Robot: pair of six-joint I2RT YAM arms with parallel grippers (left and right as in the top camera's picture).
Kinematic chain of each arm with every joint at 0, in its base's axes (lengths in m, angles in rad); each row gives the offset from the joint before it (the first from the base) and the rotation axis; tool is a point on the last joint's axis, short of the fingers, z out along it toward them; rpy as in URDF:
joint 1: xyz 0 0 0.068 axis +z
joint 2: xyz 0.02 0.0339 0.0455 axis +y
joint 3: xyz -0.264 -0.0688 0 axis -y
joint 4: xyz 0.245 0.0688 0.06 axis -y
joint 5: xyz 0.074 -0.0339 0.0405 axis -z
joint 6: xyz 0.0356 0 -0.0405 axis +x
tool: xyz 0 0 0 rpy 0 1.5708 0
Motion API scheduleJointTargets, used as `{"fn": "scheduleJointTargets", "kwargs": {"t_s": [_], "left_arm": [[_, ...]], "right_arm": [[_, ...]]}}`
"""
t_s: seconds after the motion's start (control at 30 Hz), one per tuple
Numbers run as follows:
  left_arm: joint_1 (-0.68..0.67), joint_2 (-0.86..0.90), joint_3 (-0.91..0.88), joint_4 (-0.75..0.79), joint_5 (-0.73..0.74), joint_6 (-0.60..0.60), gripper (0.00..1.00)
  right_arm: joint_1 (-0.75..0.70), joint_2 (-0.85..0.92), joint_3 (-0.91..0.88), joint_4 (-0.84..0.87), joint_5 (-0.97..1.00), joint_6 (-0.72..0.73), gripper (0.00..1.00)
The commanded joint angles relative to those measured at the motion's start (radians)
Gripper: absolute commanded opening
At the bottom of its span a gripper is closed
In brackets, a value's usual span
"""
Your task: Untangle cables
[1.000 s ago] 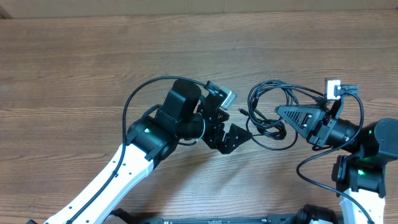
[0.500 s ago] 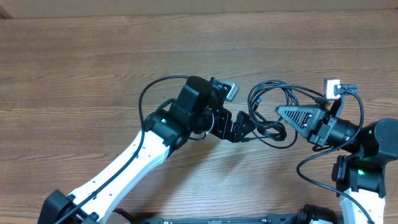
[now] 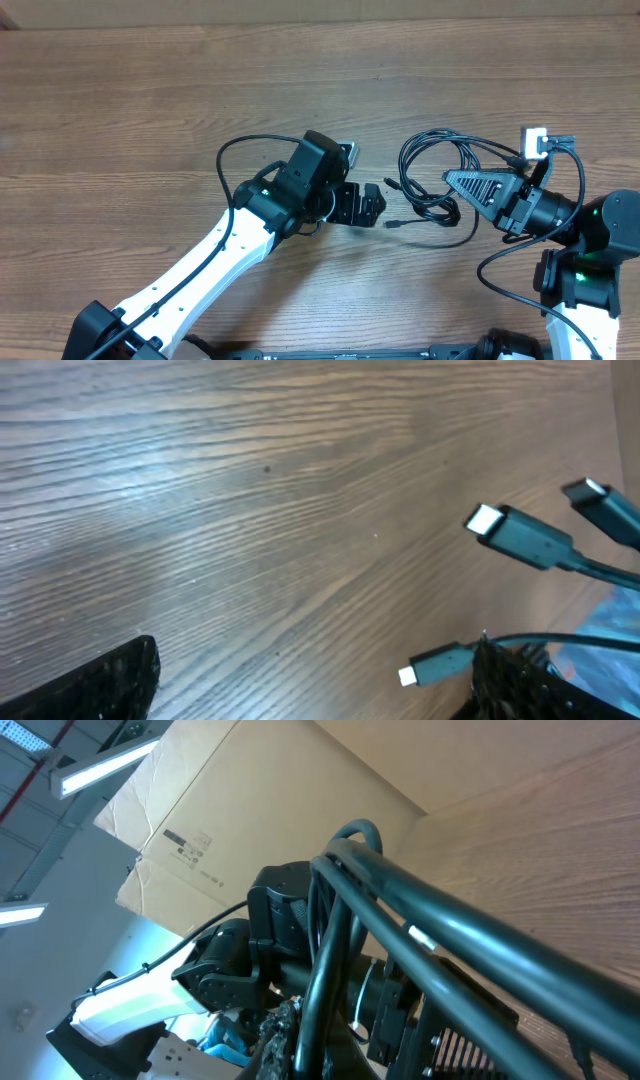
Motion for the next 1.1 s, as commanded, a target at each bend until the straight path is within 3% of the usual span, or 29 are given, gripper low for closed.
{"fn": "scheduleJointTargets", "kwargs": {"t_s": [0.0, 0.27, 0.73, 0.93, 1.07], "left_arm": [[-0.007, -0.014, 0.012, 0.008, -0.022, -0.012, 1.00], [-0.007, -0.143, 0.012, 0.037, 0.086, 0.167, 0.99], [-0.006, -0.343, 0.012, 0.069, 0.169, 0.166, 1.00], [-0.006, -0.346, 0.012, 0.069, 0.189, 0.166, 1.00], [-0.007, -0.346, 0.012, 0.069, 0.192, 0.171, 1.00]], "right_arm": [[-0.003, -0.014, 0.024, 0.012, 0.005, 0.001, 0.04], [-0.003, -0.014, 0.024, 0.012, 0.005, 0.000, 0.04], [-0.003, -0.014, 0.024, 0.051, -0.038, 0.001, 0.04], [-0.003, -0.014, 0.024, 0.238, -0.152, -0.048, 0.13], [-0.003, -0.014, 0.023, 0.311, -0.216, -0.086, 0.13]]}}
